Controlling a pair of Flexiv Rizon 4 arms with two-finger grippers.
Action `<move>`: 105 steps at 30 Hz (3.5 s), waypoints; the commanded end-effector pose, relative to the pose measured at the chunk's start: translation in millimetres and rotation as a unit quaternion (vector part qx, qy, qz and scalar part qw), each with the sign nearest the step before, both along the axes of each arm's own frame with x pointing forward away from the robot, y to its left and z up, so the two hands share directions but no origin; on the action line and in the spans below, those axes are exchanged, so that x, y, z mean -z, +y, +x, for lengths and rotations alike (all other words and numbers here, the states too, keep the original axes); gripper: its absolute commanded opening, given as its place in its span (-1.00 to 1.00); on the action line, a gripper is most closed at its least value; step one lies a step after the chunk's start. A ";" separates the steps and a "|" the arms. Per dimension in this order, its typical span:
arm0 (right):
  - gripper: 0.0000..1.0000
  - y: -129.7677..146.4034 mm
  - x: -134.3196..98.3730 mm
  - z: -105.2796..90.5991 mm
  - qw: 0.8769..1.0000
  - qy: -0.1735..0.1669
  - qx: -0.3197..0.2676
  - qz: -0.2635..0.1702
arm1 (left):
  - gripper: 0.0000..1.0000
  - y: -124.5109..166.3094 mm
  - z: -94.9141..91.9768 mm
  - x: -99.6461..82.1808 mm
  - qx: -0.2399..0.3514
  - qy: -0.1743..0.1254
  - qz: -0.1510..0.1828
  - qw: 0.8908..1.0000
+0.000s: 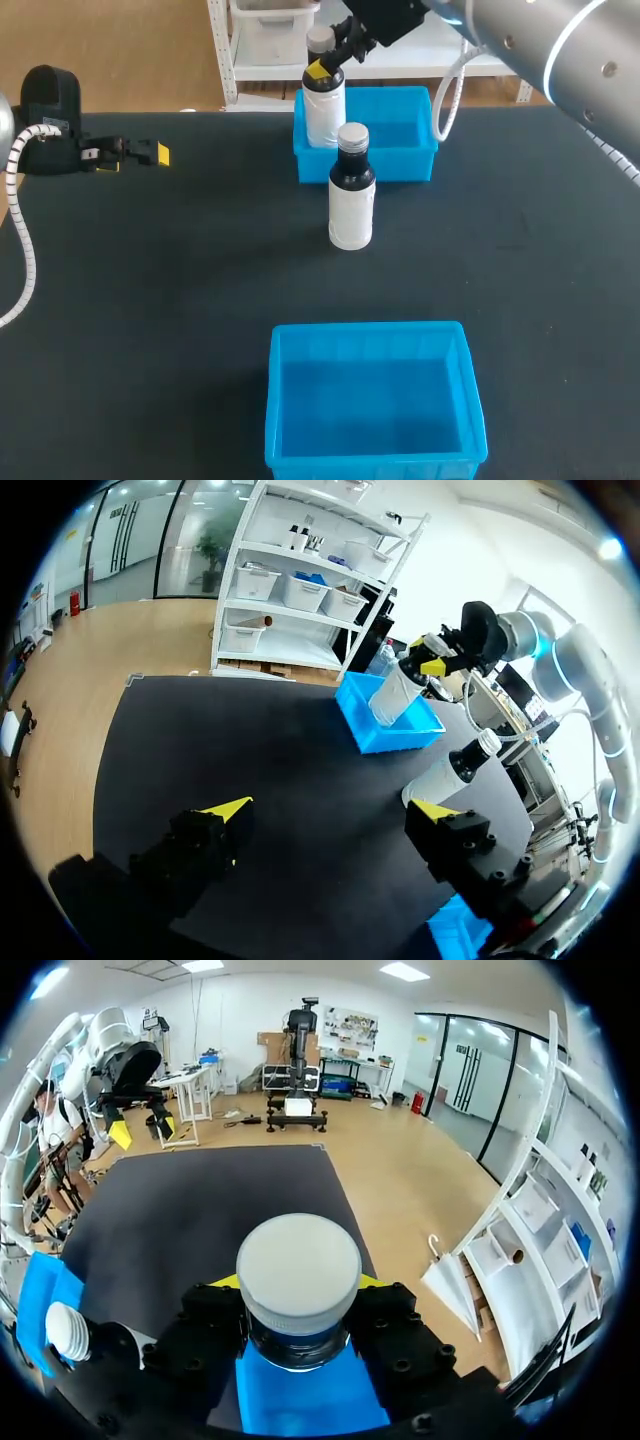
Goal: Pick up the bottle, and place it in the far bin if it is heavy, or in the near bin if it is light.
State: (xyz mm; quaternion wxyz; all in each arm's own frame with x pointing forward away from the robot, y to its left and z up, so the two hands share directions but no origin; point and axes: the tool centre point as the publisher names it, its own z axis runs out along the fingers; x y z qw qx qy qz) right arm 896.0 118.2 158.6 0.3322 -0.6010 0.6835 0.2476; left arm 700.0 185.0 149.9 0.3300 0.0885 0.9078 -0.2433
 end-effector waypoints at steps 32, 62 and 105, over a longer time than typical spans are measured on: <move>-1.00 5.8 30.9 12.5 0.991 0.104 -0.084 -0.014 | 1.00 0.0 0.0 0.0 0.000 0.000 0.000 1.000; -1.00 7.8 44.7 15.0 0.989 0.122 -0.081 -0.020 | 1.00 0.0 0.0 0.0 0.000 0.000 0.000 1.000; 1.00 -8.5 34.6 23.9 0.991 0.118 -0.050 -0.035 | 1.00 0.0 0.0 0.0 0.000 0.000 0.000 1.000</move>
